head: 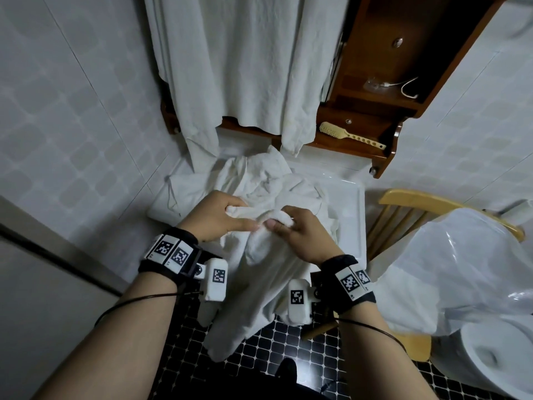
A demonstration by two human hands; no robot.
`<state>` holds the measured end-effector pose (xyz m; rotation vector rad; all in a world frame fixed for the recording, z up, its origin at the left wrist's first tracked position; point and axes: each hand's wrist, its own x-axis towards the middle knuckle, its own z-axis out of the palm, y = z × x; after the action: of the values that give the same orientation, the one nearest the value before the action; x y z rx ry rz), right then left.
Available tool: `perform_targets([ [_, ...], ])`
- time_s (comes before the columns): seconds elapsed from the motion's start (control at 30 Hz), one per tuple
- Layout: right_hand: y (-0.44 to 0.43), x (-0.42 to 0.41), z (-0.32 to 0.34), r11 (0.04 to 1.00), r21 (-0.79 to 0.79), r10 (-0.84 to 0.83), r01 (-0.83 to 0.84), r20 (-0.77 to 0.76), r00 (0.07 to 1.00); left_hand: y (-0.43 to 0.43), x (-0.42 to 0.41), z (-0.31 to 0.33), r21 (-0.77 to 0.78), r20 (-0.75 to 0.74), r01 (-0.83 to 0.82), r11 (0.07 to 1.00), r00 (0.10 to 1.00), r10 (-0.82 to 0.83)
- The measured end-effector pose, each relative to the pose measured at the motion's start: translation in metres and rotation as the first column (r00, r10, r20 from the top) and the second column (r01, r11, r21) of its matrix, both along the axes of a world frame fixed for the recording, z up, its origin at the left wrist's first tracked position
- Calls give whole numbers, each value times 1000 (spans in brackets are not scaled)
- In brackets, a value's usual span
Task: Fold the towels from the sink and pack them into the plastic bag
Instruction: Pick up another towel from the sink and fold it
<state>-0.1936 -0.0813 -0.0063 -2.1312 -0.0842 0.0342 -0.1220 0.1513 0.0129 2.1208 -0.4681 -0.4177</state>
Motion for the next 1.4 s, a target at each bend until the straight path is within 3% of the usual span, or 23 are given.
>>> perform_targets([
  [0.13,-6,1,2,999,-4,-44,45,52,998,3,-4,-2,-137,-40,-44,990,998,39],
  [0.37,-12,-3,2,992,-47,-111,116,84,990,-5,1,-9,-171,10,-210,963,977,215],
  [0.47,-15,-4,6,947,-106,-285,305,169,944,-11,-2,-8,-168,69,-233,958,967,247],
  [0.57,-20,-10,18,855,-148,-476,496,151,866,-15,-3,-11,-223,25,-278,934,957,290],
  [0.63,-25,-14,21,909,-208,-353,361,79,932,-16,-3,-12,-265,6,-311,913,946,324],
  [0.7,-26,-22,31,990,-139,-36,26,-71,997,-17,1,-14,-295,-19,-317,901,945,326],
  [0.77,-20,-31,46,973,50,233,-227,-205,951,-17,2,-14,-304,-32,-297,905,953,302],
  [0.87,-9,-36,65,918,237,358,-319,-149,922,-19,-2,-12,-302,-114,-249,920,968,225],
  [0.97,1,-25,62,922,375,127,-94,-65,990,-27,-11,-6,-349,-221,-212,913,965,139],
  [1.13,12,-11,36,914,352,-167,201,-126,978,-39,-23,-3,-395,-383,-230,889,921,68],
  [1.27,20,-9,30,907,302,-276,293,-97,956,-35,-29,-5,-437,-429,-228,870,903,21],
  [1.4,29,-11,29,938,216,-267,273,-55,962,-37,-34,-1,-393,-410,-231,890,911,55],
])
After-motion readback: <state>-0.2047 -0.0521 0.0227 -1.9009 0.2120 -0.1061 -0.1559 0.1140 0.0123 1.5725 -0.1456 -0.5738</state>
